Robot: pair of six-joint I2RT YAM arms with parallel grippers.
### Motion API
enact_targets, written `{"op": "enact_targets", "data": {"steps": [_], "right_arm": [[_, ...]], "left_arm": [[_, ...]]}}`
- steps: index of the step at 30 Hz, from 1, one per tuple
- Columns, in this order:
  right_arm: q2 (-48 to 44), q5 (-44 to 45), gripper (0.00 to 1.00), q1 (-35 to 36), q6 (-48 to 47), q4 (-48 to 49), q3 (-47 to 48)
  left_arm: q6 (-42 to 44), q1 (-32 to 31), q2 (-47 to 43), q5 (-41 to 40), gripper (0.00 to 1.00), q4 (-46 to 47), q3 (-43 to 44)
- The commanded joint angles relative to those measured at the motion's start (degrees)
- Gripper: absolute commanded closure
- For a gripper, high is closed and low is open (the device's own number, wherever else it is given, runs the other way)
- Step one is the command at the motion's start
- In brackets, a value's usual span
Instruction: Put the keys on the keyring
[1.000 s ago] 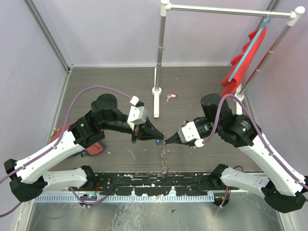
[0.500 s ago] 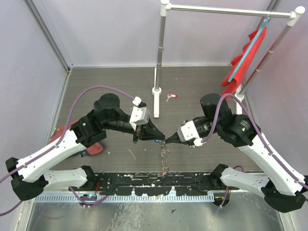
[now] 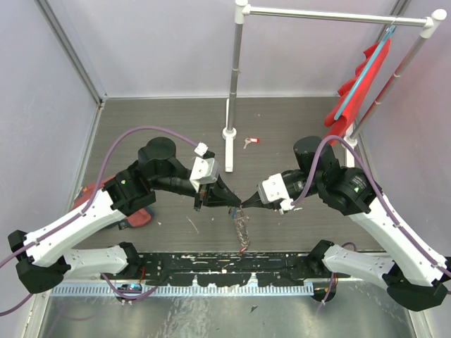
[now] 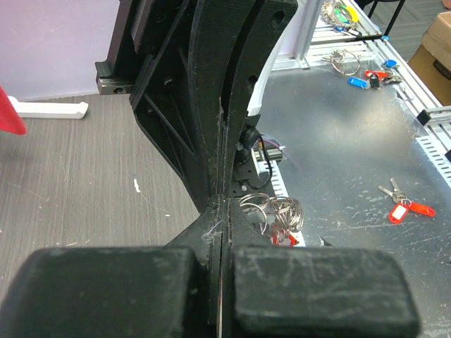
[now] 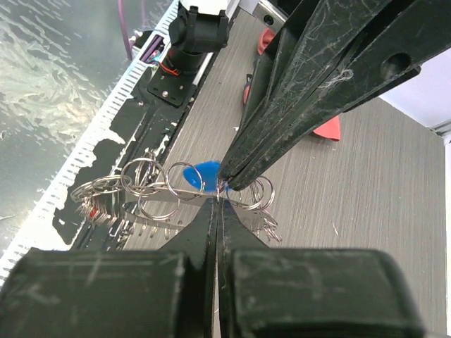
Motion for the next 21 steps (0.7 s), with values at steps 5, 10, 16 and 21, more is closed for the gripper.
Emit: {"op": "enact_targets", "data": {"steps": [5, 10, 16, 21], "right_arm": [[-0.76, 0.17, 0.99, 0.18, 1.63, 3.74, 1.64], [-1.27, 1.1, 0.99, 0.19, 2.17, 3.74, 1.65], [-1.79, 1.57, 0.99, 0.21, 2.64, 3.92, 1.67], [-2.17, 2.03, 0.99, 0.23, 2.98, 4.0, 1.83]], "left_arm": [[0.64, -0.2, -0.87, 1.3, 1.0, -0.25, 2.0], [0.68, -0.25, -1.01, 1.28, 1.0, -0.28, 1.83], [0.59, -0.26, -1.07, 1.14, 1.0, -0.28, 1.77], [0.57, -0.2, -1.19, 1.2, 1.0, -0.34, 1.7]]}}
